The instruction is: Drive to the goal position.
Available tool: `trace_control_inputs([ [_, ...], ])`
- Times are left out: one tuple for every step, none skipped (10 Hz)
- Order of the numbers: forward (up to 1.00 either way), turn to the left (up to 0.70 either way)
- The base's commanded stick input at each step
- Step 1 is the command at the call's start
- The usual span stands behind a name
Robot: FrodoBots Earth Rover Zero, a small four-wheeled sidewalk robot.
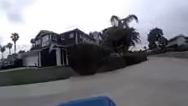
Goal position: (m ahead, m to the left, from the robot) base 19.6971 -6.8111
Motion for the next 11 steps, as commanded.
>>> trace_control_inputs([
  [0.70,-0.27],
  [0.70,-0.27],
  [0.70,-0.27],
  [0.70,-0.27],
  [0.70,-0.27],
  [0.70,-0.27],
  [0.70,-0.27],
  [0.70,-0.27],
  [0.70,-0.27],
  [0.70,-0.27],
  [0.70,-0.27],
])
